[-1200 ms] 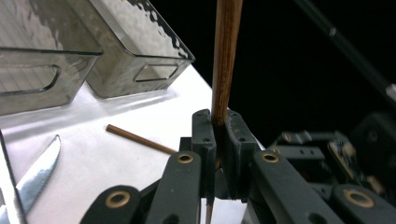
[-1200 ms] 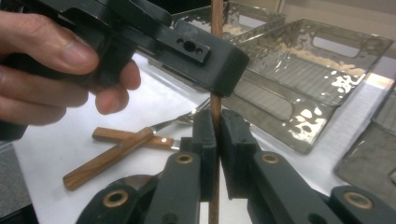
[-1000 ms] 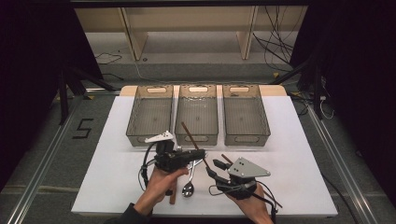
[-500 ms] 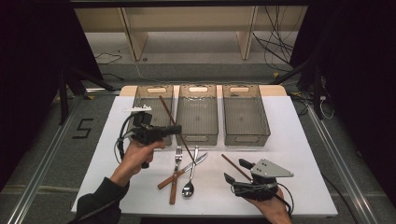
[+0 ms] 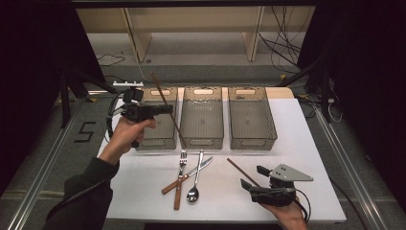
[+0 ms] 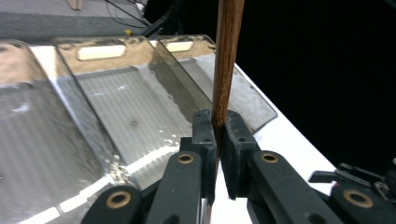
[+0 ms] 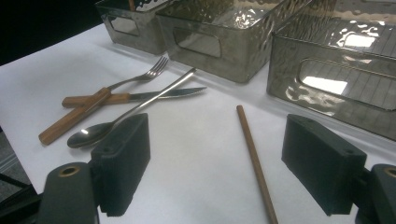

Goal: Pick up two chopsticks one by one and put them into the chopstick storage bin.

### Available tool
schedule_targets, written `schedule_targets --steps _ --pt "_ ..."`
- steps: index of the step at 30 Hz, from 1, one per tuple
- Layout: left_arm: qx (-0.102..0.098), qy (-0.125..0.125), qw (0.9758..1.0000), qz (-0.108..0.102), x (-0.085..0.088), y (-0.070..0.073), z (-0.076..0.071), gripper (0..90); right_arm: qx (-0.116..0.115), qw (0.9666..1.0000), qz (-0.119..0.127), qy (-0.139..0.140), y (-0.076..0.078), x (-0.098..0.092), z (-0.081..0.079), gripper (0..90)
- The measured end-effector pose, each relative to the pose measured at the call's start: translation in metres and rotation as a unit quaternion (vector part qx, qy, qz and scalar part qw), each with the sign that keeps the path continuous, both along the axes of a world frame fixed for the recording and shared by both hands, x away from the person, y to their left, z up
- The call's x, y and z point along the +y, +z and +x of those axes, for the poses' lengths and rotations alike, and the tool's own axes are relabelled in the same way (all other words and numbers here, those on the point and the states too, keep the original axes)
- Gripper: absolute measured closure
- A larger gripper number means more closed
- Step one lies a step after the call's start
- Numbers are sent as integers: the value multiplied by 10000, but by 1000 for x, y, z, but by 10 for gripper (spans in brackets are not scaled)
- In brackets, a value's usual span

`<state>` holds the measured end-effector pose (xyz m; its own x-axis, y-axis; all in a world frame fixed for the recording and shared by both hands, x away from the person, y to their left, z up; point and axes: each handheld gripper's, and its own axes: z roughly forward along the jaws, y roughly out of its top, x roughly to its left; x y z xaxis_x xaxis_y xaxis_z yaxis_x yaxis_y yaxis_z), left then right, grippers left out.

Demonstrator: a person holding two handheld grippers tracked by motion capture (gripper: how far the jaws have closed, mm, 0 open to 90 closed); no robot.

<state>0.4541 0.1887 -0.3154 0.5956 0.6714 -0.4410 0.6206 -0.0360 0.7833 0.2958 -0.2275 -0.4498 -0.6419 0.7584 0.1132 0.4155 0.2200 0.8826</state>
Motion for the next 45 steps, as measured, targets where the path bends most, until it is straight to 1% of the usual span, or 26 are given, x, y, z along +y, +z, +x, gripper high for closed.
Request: schedule_targets --steps 4,8,11,14,15,18,21,23,25,26,28,29,34,39,45 --pt "-28 97 9996 269 4 12 11 849 2 10000 29 -2 0 0 0 241" --pt "-21 189 9990 410 6 21 20 849 -10 10000 42 -11 0 1 0 241" --pt "-15 274 9982 535 8 24 27 849 -9 10000 43 -3 0 1 0 241" --pt "13 412 9967 692 11 23 35 849 8 10000 47 -4 0 0 0 241" --pt "54 461 9965 695 12 22 38 849 5 10000 44 5 0 0 0 241" --pt "118 637 9943 850 15 15 47 848 -13 10000 44 1 0 0 1 240" --pt "197 778 9933 832 19 7 53 848 -17 10000 42 -3 0 -2 0 237" --pt "181 868 9912 981 19 2 56 849 -10 10000 58 1 0 -2 0 235" --pt "227 974 9893 1060 21 -4 60 849 -7 10000 58 -14 -1 -3 1 233" --pt "224 1039 9886 1064 21 -6 61 848 6 10000 53 -10 -1 -3 1 232" --pt "291 1096 9879 1062 24 -12 65 849 7 10000 48 -10 -1 -3 0 232" --pt "328 1119 9870 1108 24 -15 66 849 13 10000 52 -15 -1 -3 0 232" --pt "432 1128 9857 1179 25 -27 69 849 7 10000 64 -20 -1 -3 0 231" --pt "544 1119 9852 1181 27 -36 70 848 3 10000 47 -9 -1 -3 0 231" --pt "660 1108 9854 1114 27 -45 71 848 17 10000 19 0 -1 -3 0 232"
